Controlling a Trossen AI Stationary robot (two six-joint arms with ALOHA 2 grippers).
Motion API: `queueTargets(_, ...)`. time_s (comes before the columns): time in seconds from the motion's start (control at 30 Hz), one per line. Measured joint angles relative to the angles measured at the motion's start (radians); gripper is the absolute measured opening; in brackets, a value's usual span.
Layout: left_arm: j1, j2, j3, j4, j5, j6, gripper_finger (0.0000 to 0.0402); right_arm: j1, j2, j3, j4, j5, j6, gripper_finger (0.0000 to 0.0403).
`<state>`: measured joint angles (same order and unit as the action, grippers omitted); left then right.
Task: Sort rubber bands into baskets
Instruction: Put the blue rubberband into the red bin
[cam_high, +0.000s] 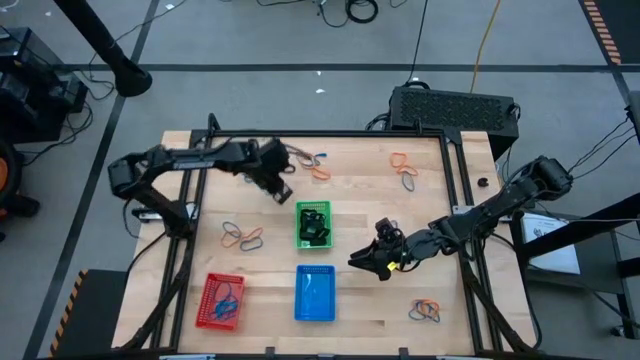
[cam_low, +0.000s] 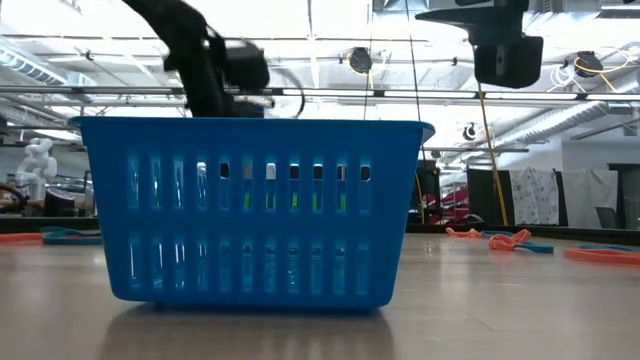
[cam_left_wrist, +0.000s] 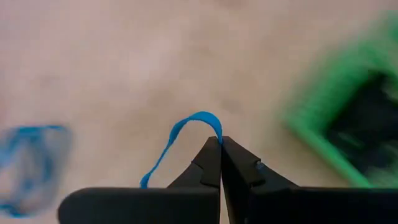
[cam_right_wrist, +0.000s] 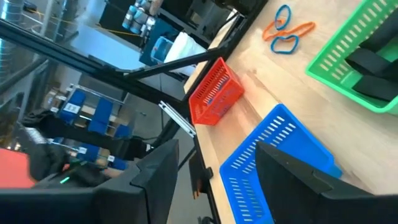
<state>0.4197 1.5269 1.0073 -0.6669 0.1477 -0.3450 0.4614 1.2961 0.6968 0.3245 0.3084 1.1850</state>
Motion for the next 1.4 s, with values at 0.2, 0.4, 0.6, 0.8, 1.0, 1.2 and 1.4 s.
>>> queueTargets(0.2, -0.257, -0.134, 0.0, -0.083, 0.034, -0.114, 0.0001, -0.001, 0.0, 0.0, -0.012, -0.058, -0.042, 0.0203)
queueTargets(0.4, -0.527, -0.209, 0.0, -0.103, 0.033, -0.386, 0.0, -0.004, 0.0, 0.0, -0.027, -0.078, -0.073, 0.0203)
queueTargets(0.6, -0.812, -0.214, 0.0, -0.155, 0.032, -0.605, 0.0, -0.039, 0.0, 0.0, -0.021, -0.079, -0.097, 0.0203)
queueTargets(0.8, -1.048, -0.214, 0.0, -0.162, 0.029, -0.835, 0.0, -0.094, 0.0, 0.0, -0.022, -0.079, -0.11, 0.0203)
queueTargets(1.0, -1.215, -0.189, 0.0, -0.163, -0.051, -0.976, 0.0, -0.152, 0.0, 0.0, -0.022, -0.079, -0.127, 0.0203)
queueTargets(1.2, -1.272, -0.134, 0.0, -0.162, -0.092, -1.011, 0.0, -0.215, 0.0, 0.0, 0.012, -0.116, -0.097, 0.0203)
queueTargets(1.4, -1.288, -0.067, 0.0, -0.166, -0.093, -0.963, 0.0, -0.261, 0.0, 0.0, 0.03, -0.164, -0.044, 0.0203)
